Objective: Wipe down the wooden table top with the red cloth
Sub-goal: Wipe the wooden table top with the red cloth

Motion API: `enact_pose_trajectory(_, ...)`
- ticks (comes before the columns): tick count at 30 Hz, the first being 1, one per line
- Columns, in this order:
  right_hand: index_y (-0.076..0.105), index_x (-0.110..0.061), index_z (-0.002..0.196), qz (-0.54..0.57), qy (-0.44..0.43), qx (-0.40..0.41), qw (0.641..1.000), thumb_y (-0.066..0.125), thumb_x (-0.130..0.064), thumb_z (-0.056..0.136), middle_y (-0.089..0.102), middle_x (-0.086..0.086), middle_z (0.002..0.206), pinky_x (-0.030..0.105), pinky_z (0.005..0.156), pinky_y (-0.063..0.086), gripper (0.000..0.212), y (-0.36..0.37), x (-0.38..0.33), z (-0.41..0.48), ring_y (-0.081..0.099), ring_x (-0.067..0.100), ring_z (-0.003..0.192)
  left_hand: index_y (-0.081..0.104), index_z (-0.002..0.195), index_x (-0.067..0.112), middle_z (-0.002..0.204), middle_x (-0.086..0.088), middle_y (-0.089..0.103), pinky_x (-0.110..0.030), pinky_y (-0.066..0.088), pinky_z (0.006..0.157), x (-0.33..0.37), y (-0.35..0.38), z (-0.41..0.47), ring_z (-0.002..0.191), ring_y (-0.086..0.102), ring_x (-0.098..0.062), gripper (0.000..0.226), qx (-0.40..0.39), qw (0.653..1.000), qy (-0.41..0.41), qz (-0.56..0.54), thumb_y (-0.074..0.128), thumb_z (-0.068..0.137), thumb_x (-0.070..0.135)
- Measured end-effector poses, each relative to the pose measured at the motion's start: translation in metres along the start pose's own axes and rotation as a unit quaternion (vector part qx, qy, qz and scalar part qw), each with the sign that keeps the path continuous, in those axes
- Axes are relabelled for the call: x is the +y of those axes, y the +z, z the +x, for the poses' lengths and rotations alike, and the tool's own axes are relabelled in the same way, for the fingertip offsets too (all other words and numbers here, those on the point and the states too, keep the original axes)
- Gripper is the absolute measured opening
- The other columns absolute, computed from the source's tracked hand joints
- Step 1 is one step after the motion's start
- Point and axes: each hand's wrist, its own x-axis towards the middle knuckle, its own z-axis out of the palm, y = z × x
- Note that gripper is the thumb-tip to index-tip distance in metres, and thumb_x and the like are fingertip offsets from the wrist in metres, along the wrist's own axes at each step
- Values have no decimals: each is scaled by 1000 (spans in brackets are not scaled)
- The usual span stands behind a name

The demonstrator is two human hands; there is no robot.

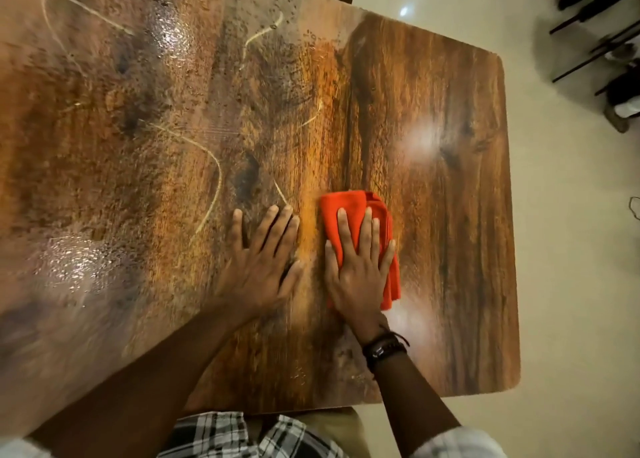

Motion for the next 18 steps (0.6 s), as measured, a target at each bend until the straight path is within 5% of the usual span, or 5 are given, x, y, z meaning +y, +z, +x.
enact_pose_trajectory(10, 14, -36, 158, 6, 23, 21, 999, 16, -56, 100, 9, 7, 168, 59, 120, 1, 62, 4, -20, 111, 8, 25, 155, 31, 154, 6, 164, -13, 23, -73, 8, 115, 1, -1, -2, 154, 17, -29, 70, -15, 1000, 1, -8, 30, 101, 51)
enact_pose_trajectory(18, 10, -35, 159, 36, 10, -16, 999, 18, -52, 104, 4, 4, 169, 60, 123, 1, 58, 7, -7, -73, 1, 20, 156, 34, 153, 5, 163, -13, 26, -73, 9, 114, -1, 1, -5, 152, 21, -30, 69, -5, 1000, 3, -9, 30, 101, 50)
